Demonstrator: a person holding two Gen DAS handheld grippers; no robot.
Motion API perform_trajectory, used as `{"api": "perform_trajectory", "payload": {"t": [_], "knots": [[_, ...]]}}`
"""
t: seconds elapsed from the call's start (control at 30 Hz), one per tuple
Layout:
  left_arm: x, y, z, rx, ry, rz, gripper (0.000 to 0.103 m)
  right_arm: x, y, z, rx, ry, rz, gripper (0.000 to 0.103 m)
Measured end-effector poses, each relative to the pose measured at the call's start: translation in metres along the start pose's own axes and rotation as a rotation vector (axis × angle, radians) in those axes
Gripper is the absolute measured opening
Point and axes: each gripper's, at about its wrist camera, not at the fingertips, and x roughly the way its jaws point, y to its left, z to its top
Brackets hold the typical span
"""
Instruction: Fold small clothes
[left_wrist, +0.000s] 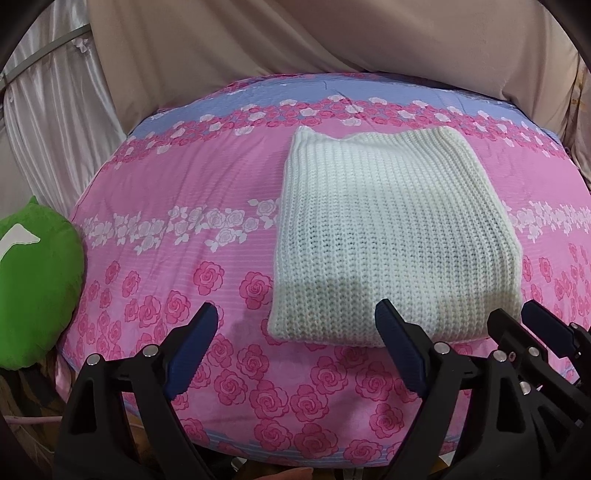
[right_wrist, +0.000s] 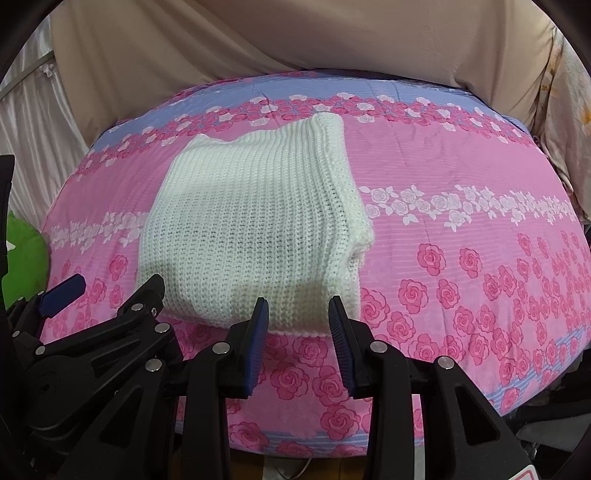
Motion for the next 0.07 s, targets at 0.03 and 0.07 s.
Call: {"api": "perform_trajectory", "payload": {"t": [0.03,0.07], "knots": [[0.0001,0.0001,0.0002,-0.004,0.000,0.000,0.084,0.0001,0.0002,0.0003,0.000,0.000,0.000,0.035],[0.0006,0.0005,0.0005,-0.007,0.002,0.001,0.084,0.0002,0.0005,0.0006,-0.001,0.000,-0.001,0.035]]}}
